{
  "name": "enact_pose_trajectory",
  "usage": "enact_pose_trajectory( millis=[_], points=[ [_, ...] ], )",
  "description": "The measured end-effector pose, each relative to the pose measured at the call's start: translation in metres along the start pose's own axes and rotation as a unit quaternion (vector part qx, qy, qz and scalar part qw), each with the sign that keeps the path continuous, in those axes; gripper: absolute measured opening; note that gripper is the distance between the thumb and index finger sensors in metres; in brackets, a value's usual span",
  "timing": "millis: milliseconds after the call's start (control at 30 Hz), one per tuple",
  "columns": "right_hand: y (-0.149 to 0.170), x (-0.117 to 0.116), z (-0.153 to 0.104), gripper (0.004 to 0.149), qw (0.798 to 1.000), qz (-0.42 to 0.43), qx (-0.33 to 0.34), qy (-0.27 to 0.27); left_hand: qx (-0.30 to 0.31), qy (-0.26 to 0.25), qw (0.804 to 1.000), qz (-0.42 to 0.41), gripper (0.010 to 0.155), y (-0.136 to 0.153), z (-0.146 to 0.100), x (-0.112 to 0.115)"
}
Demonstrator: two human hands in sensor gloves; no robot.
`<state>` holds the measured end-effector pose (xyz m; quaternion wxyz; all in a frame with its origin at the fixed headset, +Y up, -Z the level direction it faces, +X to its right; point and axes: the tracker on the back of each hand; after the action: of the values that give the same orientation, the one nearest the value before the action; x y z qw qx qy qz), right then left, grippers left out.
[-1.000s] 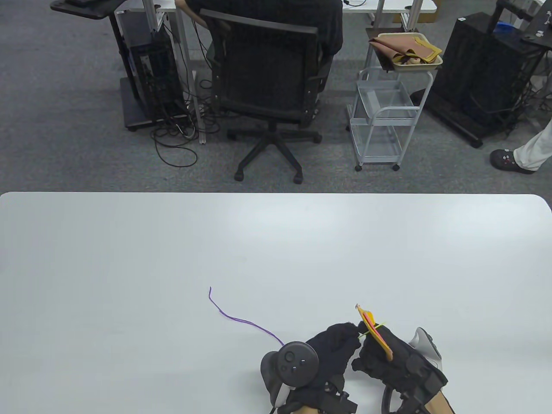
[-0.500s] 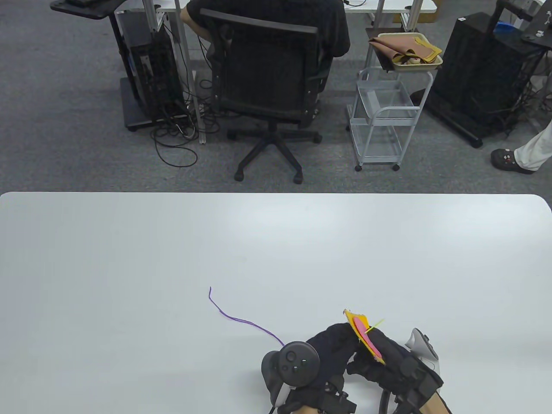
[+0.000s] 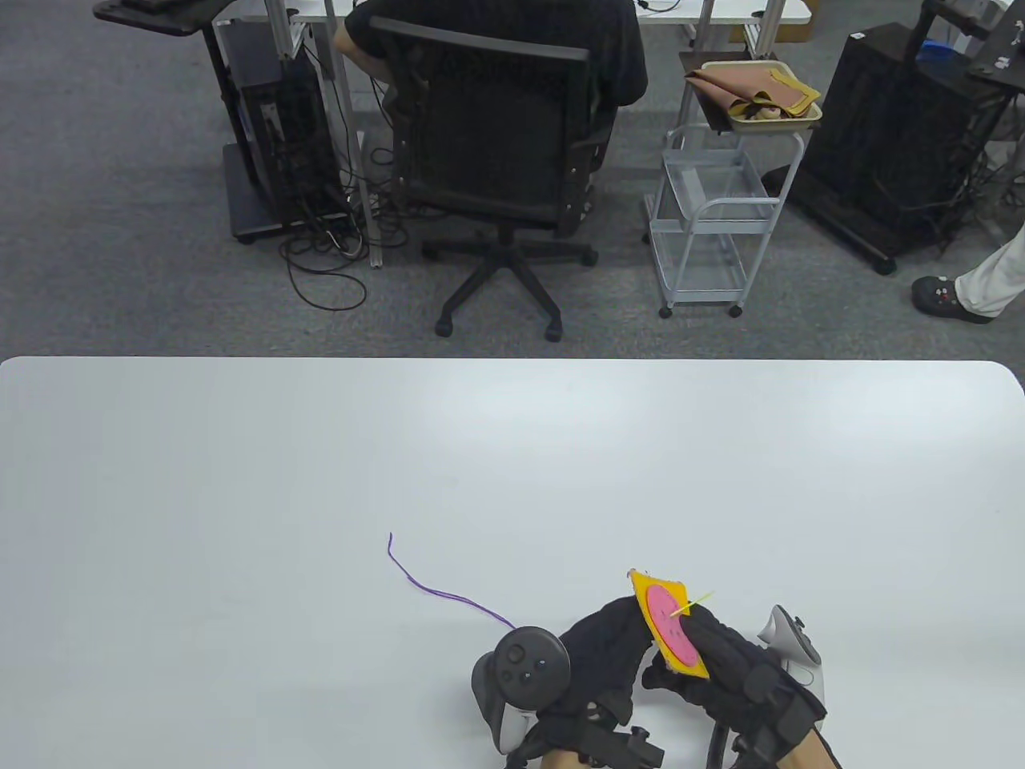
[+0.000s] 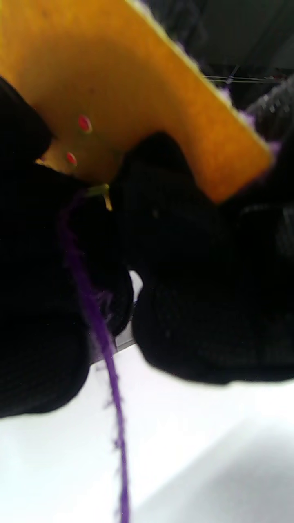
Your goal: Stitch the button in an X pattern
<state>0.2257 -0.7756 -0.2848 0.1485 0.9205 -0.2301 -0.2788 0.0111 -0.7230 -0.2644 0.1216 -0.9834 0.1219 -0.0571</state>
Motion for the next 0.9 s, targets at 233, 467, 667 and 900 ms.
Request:
enact_pose_trajectory(
  millis=[233,467,667,900],
  points=[
    [-0.004,0.003,-0.003,0.046,0.997,-0.065,0.009,0.039,-0.043,0.046,0.993,-0.096,0.066,0.012,0.002,-0.001],
    [-0.013,0.003,-0.008,0.043,0.982,-0.156,0.028,0.100,-0.066,0.098,0.979,-0.166,0.074,0.022,0.004,0.001],
    [-0.017,0.006,-0.011,0.041,0.967,-0.207,0.035,0.145,-0.080,0.124,0.977,-0.156,0.058,0.025,0.006,0.005],
    [-0.016,0.007,-0.012,0.043,0.958,-0.235,0.033,0.162,-0.083,0.105,0.981,-0.141,0.051,0.029,0.007,0.004]
  ],
)
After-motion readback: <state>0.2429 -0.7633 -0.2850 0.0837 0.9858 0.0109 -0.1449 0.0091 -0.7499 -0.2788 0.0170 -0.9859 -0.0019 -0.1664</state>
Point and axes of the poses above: the tracker on the back of each hand, its own y axis roughly to the little-finger side, its own z axis roughly from the wrist to the fingertips, x = y × z, and after that the axes turned 2 degrees about -z, right-handed
